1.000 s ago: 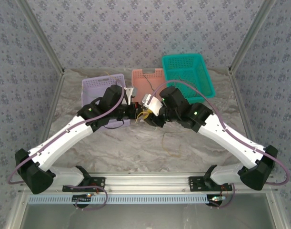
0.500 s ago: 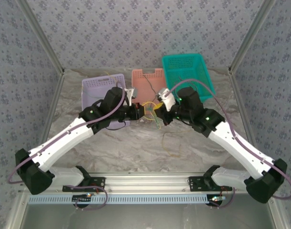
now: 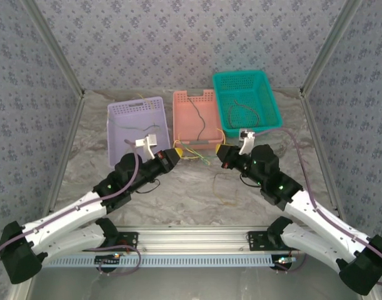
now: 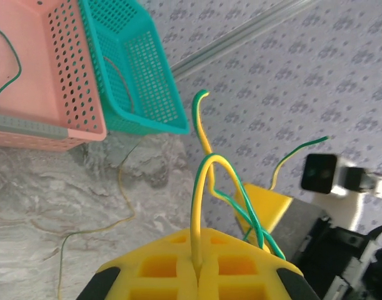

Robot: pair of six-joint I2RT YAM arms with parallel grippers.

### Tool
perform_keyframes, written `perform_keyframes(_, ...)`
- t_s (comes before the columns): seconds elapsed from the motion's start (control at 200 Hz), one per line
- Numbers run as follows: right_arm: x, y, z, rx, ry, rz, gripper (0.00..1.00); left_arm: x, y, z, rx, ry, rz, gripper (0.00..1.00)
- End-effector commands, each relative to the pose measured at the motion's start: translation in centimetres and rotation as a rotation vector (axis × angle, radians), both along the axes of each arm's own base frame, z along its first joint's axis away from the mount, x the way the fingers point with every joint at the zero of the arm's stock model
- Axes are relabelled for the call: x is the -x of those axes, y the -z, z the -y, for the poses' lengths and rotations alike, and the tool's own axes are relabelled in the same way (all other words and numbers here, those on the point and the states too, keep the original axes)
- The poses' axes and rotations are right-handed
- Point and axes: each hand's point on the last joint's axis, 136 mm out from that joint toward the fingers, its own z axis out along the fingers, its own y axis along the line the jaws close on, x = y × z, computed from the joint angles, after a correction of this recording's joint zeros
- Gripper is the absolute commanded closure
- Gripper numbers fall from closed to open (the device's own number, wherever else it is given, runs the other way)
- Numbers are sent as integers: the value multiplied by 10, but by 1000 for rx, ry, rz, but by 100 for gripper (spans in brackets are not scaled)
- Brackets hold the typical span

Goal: Untangle the cables

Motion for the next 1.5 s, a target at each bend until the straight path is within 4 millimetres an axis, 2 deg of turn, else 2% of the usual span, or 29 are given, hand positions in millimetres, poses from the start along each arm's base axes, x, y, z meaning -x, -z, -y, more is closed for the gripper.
perform_keyframes(0.0, -28, 9, 50, -82, 327, -63, 100, -21, -46, -43, 154, -222, 97, 100)
perform_keyframes(0.06, -27, 1, 38, -76, 275, -41, 100, -19, -42, -33, 138, -174, 88, 100)
perform_keyframes(0.185, -24, -31, 10, 30, 112, 58, 100, -15, -25, -10, 86, -71, 34, 98)
perform_keyframes(0.225, -21, -38, 2, 82, 50, 91, 100, -14, -15, -7, 44, -57, 4, 87)
perform_keyframes(0.315, -15, -50, -14, 171, -81, 152, 100, -9, -15, -7, 4, -33, 2, 44)
perform_keyframes(0.355, -13, -54, -19, 207, -126, 173, 100, -7, -18, -10, -15, -30, 5, 30)
perform_keyframes(0.44, -7, -55, -29, 288, -234, 199, 100, -1, -29, -19, -67, -29, 24, 13)
perform_keyframes(0.54, -2, -49, -32, 395, -315, 206, 100, 4, -43, -37, -118, -55, 34, 3)
perform_keyframes(0.645, 2, -45, -34, 480, -379, 230, 100, 7, -58, -56, -185, -81, 36, 2)
perform_keyframes(0.76, 10, -44, -39, 512, -449, 260, 100, 4, -64, -54, -303, -24, 39, 8)
perform_keyframes(0.844, 11, -44, -41, 514, -461, 262, 100, -2, -50, -40, -381, 62, -30, 13)
perform_keyframes(0.979, 11, -43, -44, 515, -463, 265, 100, -8, -31, -19, -387, 138, -116, 19)
perform_keyframes(1.149, 10, -41, -45, 529, -458, 263, 100, -12, -5, -25, -419, 89, -219, 30)
perform_keyframes(1.254, 9, -42, -47, 524, -459, 266, 100, -12, 7, -26, -419, 75, -263, 31)
perform_keyframes(1.344, 8, -41, -49, 520, -461, 264, 100, -14, 14, -20, -407, 93, -278, 32)
perform_keyframes(1.494, 10, -41, -52, 516, -464, 264, 100, -18, 18, -10, -401, 110, -280, 46)
